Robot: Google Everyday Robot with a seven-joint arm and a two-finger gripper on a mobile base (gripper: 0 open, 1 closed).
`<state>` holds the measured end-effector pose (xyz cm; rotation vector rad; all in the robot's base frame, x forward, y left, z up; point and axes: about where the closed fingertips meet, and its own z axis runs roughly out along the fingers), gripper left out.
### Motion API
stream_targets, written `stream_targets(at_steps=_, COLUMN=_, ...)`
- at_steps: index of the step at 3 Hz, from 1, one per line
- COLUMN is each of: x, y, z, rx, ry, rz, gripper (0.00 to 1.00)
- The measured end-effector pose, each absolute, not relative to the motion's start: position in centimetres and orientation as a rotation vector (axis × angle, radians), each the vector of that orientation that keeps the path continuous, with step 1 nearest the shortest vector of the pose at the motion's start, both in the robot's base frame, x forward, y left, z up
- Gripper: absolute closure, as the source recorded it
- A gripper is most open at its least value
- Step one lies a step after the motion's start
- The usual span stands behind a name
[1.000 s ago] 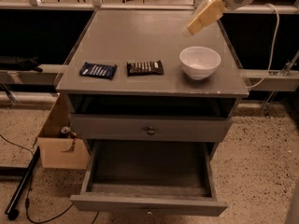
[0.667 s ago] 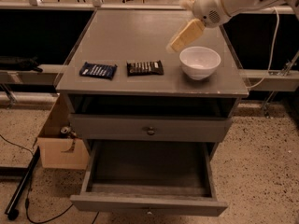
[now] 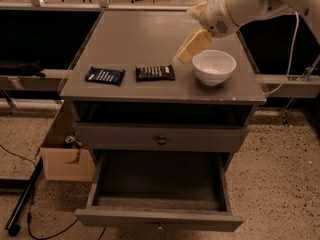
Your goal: Place rxbar chocolate into middle drawer
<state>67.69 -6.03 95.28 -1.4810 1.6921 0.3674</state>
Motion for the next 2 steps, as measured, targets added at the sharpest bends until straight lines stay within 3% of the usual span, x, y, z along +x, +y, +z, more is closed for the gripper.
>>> stream_targets(at_steps=2, x=68.7, y=-4.2, z=92.0, rx=-1.529, ry=1.754, rz=0.362, gripper=0.0)
